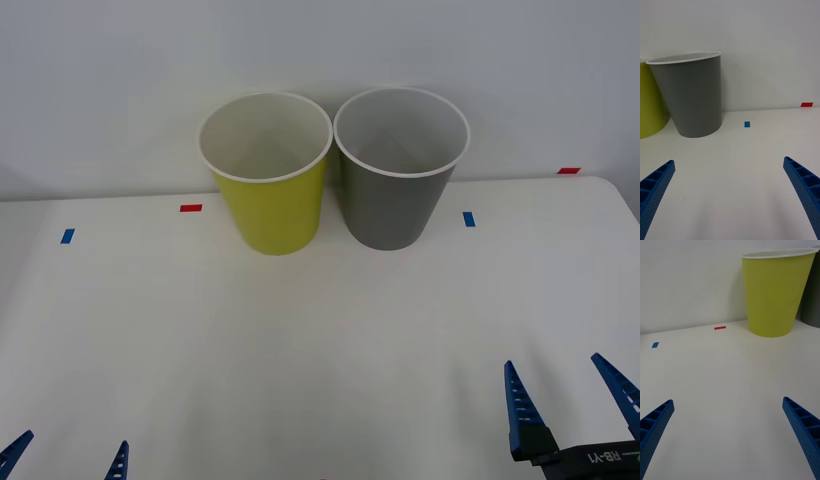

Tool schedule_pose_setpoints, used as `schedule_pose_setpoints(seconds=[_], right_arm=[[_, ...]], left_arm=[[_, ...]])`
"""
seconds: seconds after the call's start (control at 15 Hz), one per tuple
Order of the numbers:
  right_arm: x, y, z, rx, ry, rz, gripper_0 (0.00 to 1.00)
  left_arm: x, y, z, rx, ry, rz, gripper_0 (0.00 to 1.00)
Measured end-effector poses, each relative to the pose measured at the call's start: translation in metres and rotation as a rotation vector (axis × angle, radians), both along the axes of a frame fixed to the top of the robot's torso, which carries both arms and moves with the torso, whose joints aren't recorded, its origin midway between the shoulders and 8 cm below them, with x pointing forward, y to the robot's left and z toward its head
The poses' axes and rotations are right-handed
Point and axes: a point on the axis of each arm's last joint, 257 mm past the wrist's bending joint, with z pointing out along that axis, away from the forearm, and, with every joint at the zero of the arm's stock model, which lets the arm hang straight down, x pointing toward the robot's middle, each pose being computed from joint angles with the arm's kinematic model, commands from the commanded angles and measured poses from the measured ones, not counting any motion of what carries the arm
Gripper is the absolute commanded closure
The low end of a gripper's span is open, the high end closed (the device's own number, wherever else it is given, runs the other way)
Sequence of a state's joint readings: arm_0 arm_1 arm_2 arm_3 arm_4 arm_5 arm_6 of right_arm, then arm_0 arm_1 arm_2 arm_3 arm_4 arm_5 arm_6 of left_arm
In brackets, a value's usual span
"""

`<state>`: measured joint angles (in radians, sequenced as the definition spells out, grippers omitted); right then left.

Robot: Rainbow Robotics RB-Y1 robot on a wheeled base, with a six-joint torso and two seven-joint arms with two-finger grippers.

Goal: Put cans in the gray bin and PET bottles in the light green bin.

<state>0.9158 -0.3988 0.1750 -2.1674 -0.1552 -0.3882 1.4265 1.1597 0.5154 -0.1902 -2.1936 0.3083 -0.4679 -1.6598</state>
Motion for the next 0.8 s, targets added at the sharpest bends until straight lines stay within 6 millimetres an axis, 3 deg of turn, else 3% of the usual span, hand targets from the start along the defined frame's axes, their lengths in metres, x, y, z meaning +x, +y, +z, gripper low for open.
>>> schedule_pose_setpoints(seconds=[0.8], right_arm=[[0.0000, 0.0000, 0.0000, 0.000, 0.000, 0.000, 0.00]], left_arm=[[0.0000, 0.0000, 0.0000, 0.000, 0.000, 0.000, 0.00]])
